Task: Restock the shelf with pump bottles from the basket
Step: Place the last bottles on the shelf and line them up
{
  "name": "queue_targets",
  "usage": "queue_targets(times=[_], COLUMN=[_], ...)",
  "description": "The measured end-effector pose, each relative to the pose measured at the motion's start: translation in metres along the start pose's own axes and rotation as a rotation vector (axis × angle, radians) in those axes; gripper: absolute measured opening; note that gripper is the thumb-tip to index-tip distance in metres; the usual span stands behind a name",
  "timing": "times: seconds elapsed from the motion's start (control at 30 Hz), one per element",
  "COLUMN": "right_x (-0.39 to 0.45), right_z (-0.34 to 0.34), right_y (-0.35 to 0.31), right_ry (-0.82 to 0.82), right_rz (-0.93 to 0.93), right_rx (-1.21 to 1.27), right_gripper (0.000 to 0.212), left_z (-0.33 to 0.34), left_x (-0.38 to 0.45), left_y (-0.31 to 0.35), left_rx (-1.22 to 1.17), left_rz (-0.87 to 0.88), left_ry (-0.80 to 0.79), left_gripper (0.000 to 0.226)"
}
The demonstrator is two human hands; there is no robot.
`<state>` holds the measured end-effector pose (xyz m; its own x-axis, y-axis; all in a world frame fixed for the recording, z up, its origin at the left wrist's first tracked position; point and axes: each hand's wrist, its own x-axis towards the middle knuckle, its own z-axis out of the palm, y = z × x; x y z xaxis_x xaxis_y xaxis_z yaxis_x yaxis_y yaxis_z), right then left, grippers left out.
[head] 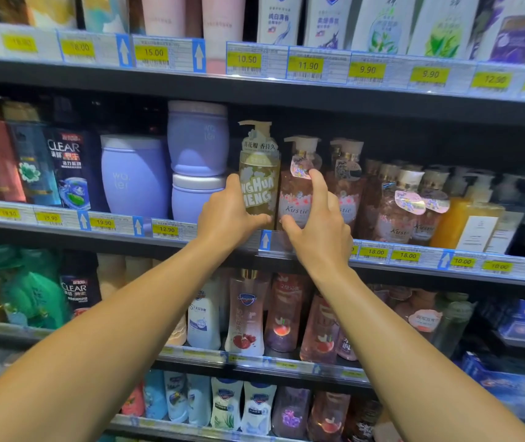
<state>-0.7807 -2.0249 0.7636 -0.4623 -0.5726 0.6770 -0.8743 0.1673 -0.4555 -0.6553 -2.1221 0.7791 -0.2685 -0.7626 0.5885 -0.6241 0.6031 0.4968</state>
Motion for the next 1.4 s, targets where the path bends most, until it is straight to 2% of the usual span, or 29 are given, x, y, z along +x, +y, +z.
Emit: queue_targets(times=[0.3,0.47,1.03,1.3,1.4], right_x=[-0.002,0.0,0.007,0.004,-0.004], right_z=[-0.003,-0.001,-0.006,-0.012,-0.021], right_y=[-0.001,-0.001,0.003,0.0,0.001], right_ry=[0.014,-0.022,-0.084,-0.09,-0.042], right_rz=[0.058,0.082,0.069,0.08,0.02], right_rx=[0.052,0.018,0.003,0.035,0.072], right_gripper=[0.094,0.084,0.079,0.083,0.074], left_z=[0.0,-0.001,-0.006,-0.016,-0.028], left_x=[-0.001,-0.002,-0.004,-0.008,-0.011], left_y=[0.0,0.0,0.005,0.005,0.001], left_rx=[-0.013,-0.015,-0.035,-0.038,-0.029], left_rz=[-0.006,-0.003,-0.029,-0.019,-0.012], left_ry=[-0.005,-0.007,-0.04,-0.103,-0.06], left_gripper=[0.068,0.068,0.067,0.064,0.068])
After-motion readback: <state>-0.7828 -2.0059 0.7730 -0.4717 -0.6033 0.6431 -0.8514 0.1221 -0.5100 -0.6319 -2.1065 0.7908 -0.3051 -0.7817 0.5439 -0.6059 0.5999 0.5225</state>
